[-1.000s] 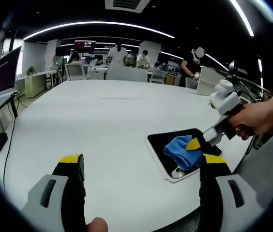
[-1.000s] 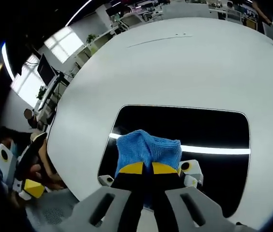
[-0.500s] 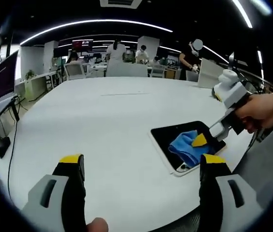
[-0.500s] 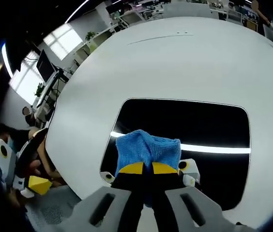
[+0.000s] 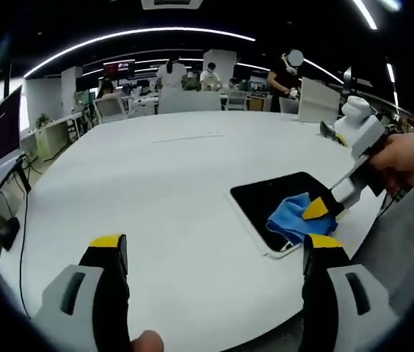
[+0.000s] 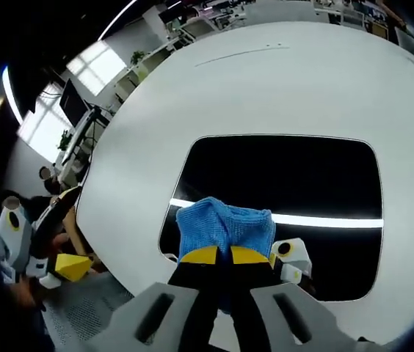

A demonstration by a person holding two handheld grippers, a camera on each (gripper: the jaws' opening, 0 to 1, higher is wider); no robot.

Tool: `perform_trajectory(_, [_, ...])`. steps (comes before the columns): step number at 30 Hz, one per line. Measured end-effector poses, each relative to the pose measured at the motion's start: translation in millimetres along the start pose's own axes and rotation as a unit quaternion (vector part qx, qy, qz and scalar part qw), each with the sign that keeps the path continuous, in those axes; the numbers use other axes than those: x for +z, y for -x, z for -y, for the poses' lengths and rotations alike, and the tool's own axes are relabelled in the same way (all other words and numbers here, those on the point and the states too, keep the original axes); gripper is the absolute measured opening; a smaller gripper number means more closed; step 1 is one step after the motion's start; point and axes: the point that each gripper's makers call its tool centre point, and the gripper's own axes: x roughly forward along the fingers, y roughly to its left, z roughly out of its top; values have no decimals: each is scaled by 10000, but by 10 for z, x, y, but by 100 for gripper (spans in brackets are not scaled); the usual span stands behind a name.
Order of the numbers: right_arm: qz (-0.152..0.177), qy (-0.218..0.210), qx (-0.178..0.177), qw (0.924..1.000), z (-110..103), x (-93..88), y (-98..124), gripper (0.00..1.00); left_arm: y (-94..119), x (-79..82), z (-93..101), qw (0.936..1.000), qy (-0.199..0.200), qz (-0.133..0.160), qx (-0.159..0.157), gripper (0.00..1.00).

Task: Wipe the mirror surface with the cleaning cloth until all visible marks leave the cleaned area.

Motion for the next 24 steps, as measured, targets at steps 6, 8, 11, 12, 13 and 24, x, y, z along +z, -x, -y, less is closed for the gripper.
perform_trajectory(6, [26, -213, 127, 9997, 17, 0, 5, 0, 36, -82, -137, 9996, 58, -120, 266, 99])
perform_trajectory(8, [19, -190, 175, 9997, 20, -3, 1, 0, 36, -113, -142, 9992, 69, -223, 328, 99])
perform_trajectory(11, [-53, -347, 207, 9992, 17, 1, 0, 0, 2, -197, -65, 9988, -150, -452, 126, 99])
perform_trajectory(12, [-63, -331, 202, 9992, 14, 8, -4, 0, 3, -205, -87, 9987, -133, -458, 179, 99])
perform_trajectory(13, [-80, -211, 182, 9996, 6, 2, -2, 0, 13, -200, -102, 9987, -98, -455, 221, 99])
perform_trajectory(24, [120, -194, 233, 9995, 22, -2, -10, 0, -11, -151, -73, 9994, -158, -310, 93, 99])
